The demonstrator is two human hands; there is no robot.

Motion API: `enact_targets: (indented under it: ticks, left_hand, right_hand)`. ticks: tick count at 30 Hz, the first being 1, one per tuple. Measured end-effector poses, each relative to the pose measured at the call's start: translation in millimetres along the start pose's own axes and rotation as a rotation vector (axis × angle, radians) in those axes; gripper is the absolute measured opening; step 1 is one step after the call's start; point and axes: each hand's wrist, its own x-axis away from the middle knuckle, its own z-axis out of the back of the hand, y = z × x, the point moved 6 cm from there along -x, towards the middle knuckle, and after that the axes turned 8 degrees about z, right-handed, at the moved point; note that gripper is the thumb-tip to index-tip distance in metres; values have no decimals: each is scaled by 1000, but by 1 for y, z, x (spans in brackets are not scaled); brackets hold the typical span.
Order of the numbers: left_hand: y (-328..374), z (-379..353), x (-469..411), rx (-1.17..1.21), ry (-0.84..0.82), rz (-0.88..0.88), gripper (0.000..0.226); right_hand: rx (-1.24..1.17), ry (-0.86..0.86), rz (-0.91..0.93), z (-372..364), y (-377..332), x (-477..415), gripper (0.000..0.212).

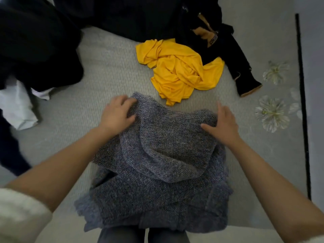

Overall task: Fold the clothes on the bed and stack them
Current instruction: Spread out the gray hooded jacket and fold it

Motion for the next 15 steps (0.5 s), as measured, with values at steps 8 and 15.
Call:
enact_targets:
  ticks: [8,15]
  left_hand:
    - [-62,-33,-42,402,-466,469,116]
    - [-57,-24,-42,668,-236,584,99]
  right_hand:
    - [-391,-238,-144,-20,22,-27,107]
    - [-406,-131,-94,-16,15,-11,91]
